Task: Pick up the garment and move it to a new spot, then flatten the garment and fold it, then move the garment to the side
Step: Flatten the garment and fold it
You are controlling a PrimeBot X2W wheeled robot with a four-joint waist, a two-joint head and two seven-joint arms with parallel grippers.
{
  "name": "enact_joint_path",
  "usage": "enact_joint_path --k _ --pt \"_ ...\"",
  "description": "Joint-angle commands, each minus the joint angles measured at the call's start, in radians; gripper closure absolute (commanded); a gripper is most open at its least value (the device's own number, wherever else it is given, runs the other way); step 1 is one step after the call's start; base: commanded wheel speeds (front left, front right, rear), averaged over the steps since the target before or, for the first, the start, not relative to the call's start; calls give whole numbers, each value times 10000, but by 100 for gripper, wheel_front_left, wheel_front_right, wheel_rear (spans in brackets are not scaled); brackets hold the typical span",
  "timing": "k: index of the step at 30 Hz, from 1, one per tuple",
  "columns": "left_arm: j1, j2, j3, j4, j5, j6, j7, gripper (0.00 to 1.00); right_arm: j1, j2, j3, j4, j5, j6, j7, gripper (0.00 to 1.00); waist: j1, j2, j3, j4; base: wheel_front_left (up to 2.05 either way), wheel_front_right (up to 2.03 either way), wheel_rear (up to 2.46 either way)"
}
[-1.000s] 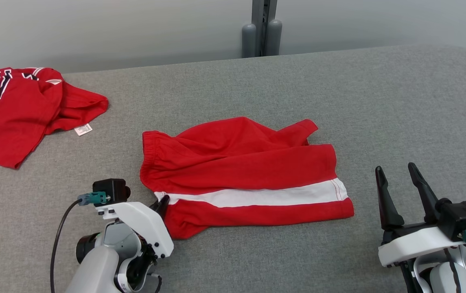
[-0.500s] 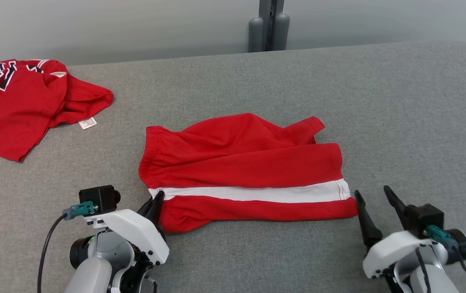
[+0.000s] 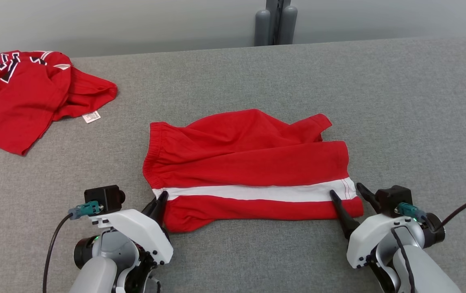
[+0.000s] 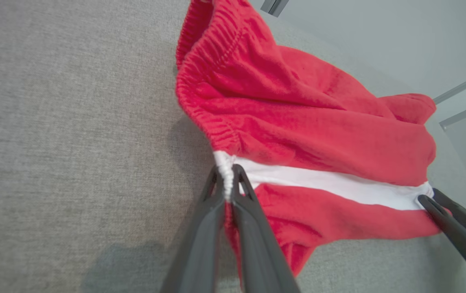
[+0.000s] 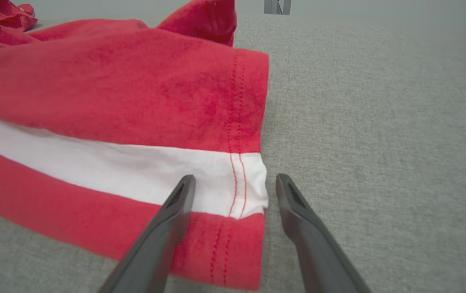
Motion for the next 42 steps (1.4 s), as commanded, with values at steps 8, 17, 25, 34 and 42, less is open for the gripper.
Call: enact_joint_path --k 8,17,25,34,42 --pt "-201 94 16 74 -99 -2 -110 100 -597 -249 992 548 1050 1 29 12 0 0 20 -17 0 0 0" --pt "-181 141 -29 63 -143 5 -130 100 -814 -465 1972 386 1869 1 -12 51 0 0 3 -80 0 0 0" --pt "-117 165 -70 59 -185 45 -124 100 -696 -666 2185 -14 1893 1 -207 51 0 0 -55 -101 0 0 0" --pt "-16 216 -102 -8 -217 87 -124 100 -449 -738 2381 -295 2165 1 243 59 0 0 -121 -143 0 0 0" --pt "46 237 -167 -17 -263 81 -98 100 -665 -935 2310 102 2251 1 487 78 0 0 -228 -27 0 0 0"
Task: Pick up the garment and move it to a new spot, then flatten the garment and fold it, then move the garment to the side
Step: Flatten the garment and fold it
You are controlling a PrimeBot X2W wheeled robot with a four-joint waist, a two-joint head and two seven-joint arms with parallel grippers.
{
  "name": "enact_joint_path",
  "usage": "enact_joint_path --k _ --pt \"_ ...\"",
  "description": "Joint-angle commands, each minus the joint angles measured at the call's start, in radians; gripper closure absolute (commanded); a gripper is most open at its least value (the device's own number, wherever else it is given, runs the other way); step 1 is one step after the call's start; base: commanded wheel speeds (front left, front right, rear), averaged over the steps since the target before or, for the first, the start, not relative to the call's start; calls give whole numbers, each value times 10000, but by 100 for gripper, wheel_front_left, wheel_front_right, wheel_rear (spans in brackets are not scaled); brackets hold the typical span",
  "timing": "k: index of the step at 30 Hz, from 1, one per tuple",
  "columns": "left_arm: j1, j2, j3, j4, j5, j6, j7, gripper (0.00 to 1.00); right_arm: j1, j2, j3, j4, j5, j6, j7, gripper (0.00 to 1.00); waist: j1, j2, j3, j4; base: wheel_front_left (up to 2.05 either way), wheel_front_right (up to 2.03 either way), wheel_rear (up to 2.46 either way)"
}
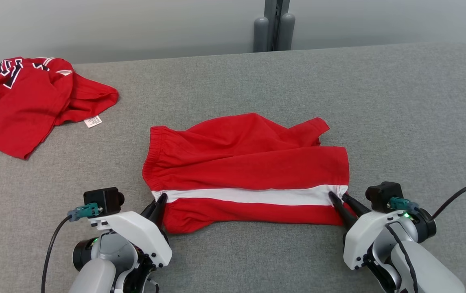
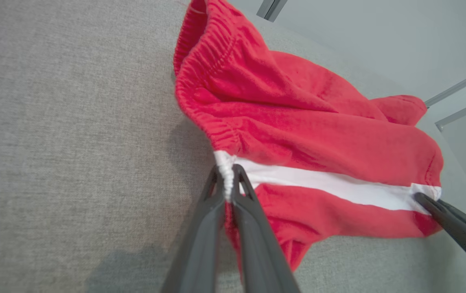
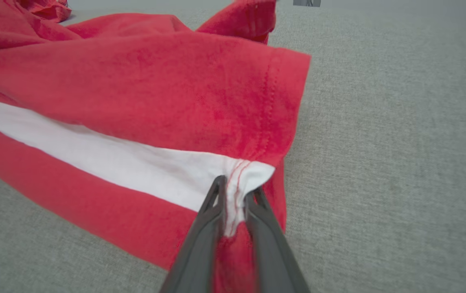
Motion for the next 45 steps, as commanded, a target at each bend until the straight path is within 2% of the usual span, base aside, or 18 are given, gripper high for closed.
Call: enact_joint_path --k 1,2,3,8,12,14,21,24,25,30,35,45 --pt "33 60 16 -31 -47 35 -25 100 -87 -98 -22 38 61 1 10 83 0 0 -21 14 0 0 0" --pt "54 64 14 -35 -57 40 -33 100 -88 -112 -18 33 51 1 23 96 0 0 -40 19 0 0 0" --pt "75 69 11 -41 -60 43 -43 100 -88 -134 -12 11 47 1 33 100 0 0 -58 20 0 0 0" --pt "151 112 15 -208 -92 -69 -161 100 -25 -276 -32 -337 105 1 -57 100 0 0 -147 -11 0 0 0" --pt "130 129 30 -574 -223 -377 -394 100 17 -424 -152 -943 270 1 -257 100 0 0 -208 -66 0 0 0" --pt "116 85 -50 -908 -399 -763 -533 100 89 -501 -234 -1425 491 1 -324 100 0 0 -255 -99 0 0 0" --pt "206 75 228 -2268 -834 -1121 -927 100 479 -1071 -750 -3715 1219 1 -187 100 0 0 -588 -192 0 0 0" --pt "214 132 322 -2972 -959 -1080 -877 100 743 -1339 -1121 -4788 1399 1 84 100 0 0 -782 -226 0 0 0" --pt "214 132 322 -2972 -959 -1080 -877 100 743 -1339 -1121 -4788 1399 1 84 100 0 0 -782 -226 0 0 0" --pt "69 330 604 -4363 -1117 -899 -697 100 1182 -1742 -1760 -6779 1623 1 730 100 0 0 -1104 -288 0 0 0" --pt "-168 500 884 -5929 -1214 -574 -368 100 1547 -1995 -2585 -8722 1600 1 1451 100 0 0 -1429 -400 0 0 0" --pt "-1377 874 979 -8356 -1053 -33 615 100 1831 -1982 -4251 -11651 1464 1 2733 100 0 0 -1686 -548 0 0 0"
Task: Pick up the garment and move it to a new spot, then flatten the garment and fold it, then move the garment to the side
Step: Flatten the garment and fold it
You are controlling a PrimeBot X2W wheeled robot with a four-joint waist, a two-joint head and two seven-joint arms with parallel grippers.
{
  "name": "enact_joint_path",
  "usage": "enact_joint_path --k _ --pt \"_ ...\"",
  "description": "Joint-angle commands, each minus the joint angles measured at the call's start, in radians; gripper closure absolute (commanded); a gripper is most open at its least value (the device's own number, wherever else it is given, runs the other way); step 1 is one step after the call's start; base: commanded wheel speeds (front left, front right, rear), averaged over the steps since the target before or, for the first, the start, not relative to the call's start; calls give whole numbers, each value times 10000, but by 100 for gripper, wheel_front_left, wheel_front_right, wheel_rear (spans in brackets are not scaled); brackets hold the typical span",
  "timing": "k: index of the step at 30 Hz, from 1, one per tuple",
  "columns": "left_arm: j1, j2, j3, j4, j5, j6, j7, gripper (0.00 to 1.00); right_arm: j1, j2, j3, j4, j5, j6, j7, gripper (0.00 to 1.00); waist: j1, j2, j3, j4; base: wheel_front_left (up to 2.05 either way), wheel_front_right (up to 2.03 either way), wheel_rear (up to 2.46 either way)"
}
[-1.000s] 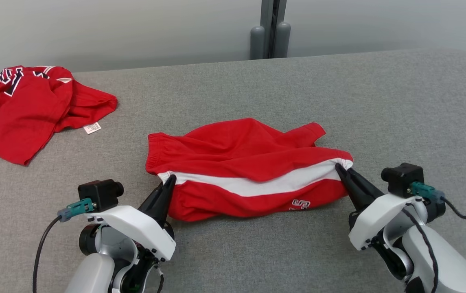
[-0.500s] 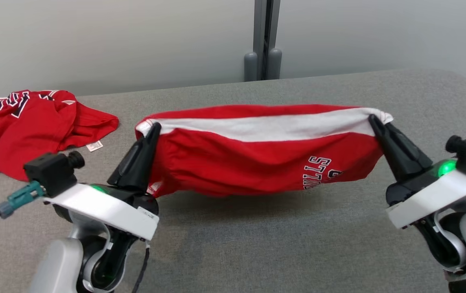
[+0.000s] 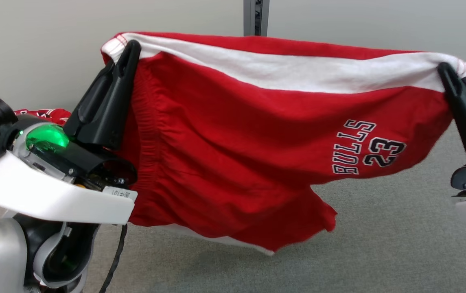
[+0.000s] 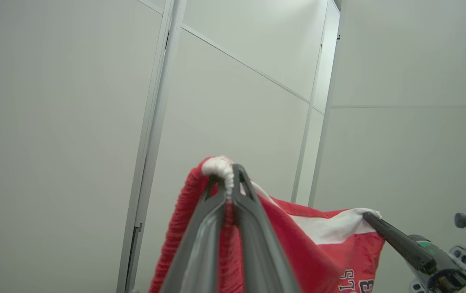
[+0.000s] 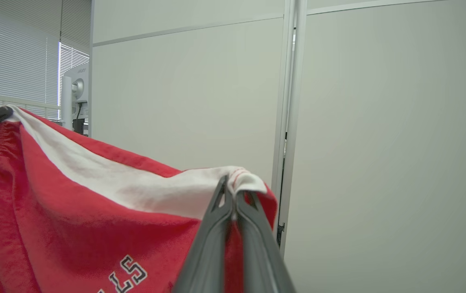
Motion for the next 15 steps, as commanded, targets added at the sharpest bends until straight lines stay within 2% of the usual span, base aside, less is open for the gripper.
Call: enact_joint_path --k 1,5,8,11,15 --pt "-325 104 24 -110 11 72 147 100 102 38 -186 -232 -12 1 151 100 0 -1 38 -8 0 0 0" --pt "-994 244 -90 85 75 138 609 100 -130 183 -524 -460 75 1 472 100 0 -1 318 -39 0 0 0" --pt "-1493 277 -203 705 -11 69 853 100 -461 403 -276 -124 299 1 672 100 0 -1 696 -81 0 0 0" --pt "-2251 351 -244 1620 -60 -82 1027 100 -1307 506 155 630 294 1 646 100 0 -1 1250 -189 0 0 0" --pt "-3820 503 -195 3159 191 -174 1189 100 -3459 845 606 2232 181 1 164 100 0 -1 2224 -405 0 0 0"
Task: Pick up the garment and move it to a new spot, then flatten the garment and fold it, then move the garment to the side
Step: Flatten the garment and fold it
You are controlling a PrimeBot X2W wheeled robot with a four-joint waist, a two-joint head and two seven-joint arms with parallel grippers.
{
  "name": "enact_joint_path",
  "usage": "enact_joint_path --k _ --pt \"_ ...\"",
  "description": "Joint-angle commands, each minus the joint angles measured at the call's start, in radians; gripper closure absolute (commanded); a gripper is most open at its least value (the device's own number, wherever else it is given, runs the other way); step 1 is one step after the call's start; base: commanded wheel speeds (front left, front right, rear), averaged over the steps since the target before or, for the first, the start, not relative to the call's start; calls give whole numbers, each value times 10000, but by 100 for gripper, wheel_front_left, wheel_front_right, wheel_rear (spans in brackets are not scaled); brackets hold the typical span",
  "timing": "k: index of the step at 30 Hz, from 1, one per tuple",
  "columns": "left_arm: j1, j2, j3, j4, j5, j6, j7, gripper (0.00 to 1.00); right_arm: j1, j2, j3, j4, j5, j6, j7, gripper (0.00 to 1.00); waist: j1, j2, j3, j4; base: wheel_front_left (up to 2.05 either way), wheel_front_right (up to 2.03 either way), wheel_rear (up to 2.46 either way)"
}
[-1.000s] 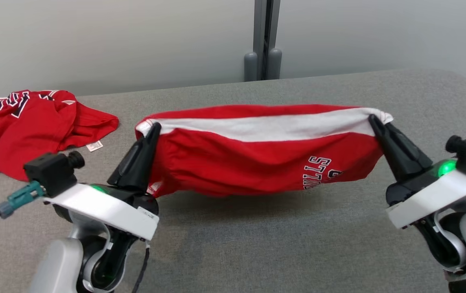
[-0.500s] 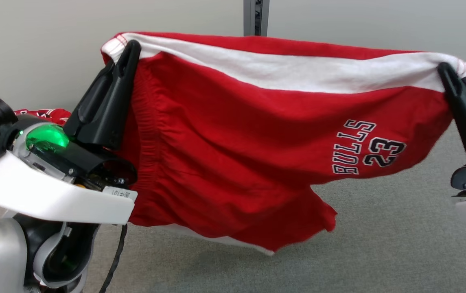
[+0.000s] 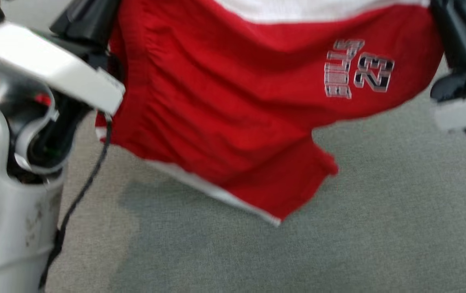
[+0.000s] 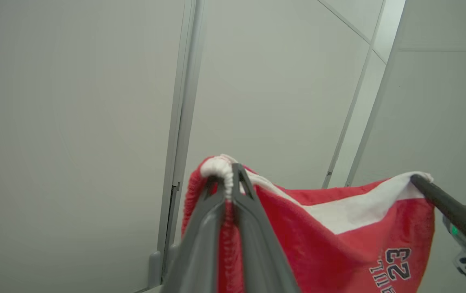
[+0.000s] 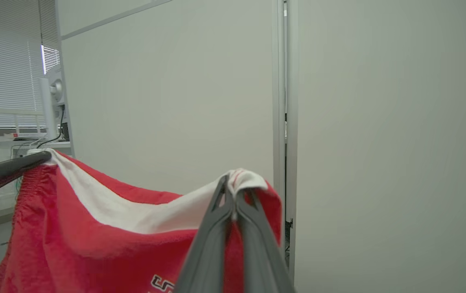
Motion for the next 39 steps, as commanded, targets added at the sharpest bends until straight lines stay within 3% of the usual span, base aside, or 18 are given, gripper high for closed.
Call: enact_joint_path --k 1,7,8,11,12,16,21,25,29,39 --pt "-867 65 68 595 178 -16 -28 100 -1004 162 71 719 -148 3 -299 100 0 0 962 -266 0 0 0" --pt "-4353 192 110 3805 1121 -194 -762 100 -4991 1106 442 3931 -838 1 -1659 100 0 0 2404 -618 0 0 0" --pt "-4353 192 110 3805 1121 -194 -762 100 -4991 1106 442 3931 -838 1 -1659 100 0 0 2404 -618 0 0 0" --pt "-5961 231 241 5289 1548 -257 -1637 100 -6662 1610 510 5382 -1202 1 -2520 100 0 0 2936 -937 0 0 0" --pt "-6803 310 232 6087 1742 -515 -2224 100 -7414 1866 572 6149 -1390 1 -3102 100 0 0 3360 -1135 0 0 0" --pt "-7584 503 131 7496 2067 -882 -3133 100 -7989 2225 1037 7279 -1268 1 -3898 100 0 0 4303 -1373 0 0 0" --pt "-7099 590 280 8804 1810 -1288 -4229 100 -7492 2299 2075 8209 -890 1 -4419 100 0 0 5243 -1378 0 0 0" --pt "-6543 632 281 9242 1495 -1531 -5001 100 -6917 2297 2748 8398 -628 1 -4570 100 0 0 5573 -1225 0 0 0" --pt "-5842 577 161 9062 933 -1653 -5484 100 -6192 2030 2720 7722 -710 1 -4580 100 0 0 5584 -1003 0 0 0" --pt "-3376 906 -502 6453 -247 -1652 -5943 100 -3754 1149 2533 5354 -799 1 -4571 100 0 0 4984 -541 0 0 0"
